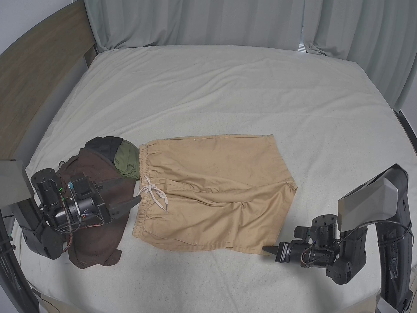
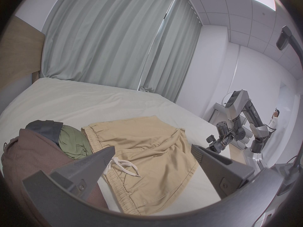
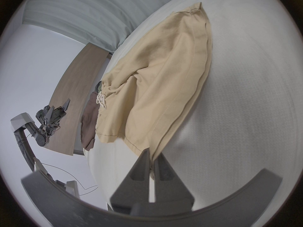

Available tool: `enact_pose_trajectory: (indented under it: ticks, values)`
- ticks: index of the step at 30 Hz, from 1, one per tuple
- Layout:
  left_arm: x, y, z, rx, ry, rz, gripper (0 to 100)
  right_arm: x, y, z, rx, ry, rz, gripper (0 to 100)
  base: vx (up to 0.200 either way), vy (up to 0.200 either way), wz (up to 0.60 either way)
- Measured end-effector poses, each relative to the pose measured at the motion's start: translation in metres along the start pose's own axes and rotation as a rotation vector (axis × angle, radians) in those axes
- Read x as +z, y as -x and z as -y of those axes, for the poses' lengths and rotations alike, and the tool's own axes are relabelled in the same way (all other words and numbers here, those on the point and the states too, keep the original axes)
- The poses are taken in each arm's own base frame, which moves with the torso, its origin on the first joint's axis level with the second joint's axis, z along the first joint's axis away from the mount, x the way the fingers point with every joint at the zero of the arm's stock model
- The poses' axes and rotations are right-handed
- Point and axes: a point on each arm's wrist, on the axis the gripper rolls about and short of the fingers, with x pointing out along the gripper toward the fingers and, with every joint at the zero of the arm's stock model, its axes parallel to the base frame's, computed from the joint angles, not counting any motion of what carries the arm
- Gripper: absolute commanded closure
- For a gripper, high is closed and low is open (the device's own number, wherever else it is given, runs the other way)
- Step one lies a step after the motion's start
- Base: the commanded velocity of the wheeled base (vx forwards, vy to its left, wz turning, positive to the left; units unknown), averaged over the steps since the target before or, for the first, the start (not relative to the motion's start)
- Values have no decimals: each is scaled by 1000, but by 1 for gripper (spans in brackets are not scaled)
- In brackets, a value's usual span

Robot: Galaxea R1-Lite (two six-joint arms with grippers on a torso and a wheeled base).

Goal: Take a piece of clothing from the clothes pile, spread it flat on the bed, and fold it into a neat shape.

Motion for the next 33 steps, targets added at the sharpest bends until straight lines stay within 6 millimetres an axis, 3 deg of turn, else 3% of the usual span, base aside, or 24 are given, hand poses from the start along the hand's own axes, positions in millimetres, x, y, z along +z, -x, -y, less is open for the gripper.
enact_pose_trajectory:
  ticks: [20, 33]
  values:
    - [-9, -1, -3, 4, 27, -21, 0, 13, 49, 21, -121, -9, 57, 100, 0, 0, 0]
    - [-33, -2, -9, 16, 110, -79, 0, 16, 59, 29, -126, 15, 57, 100, 0, 0, 0]
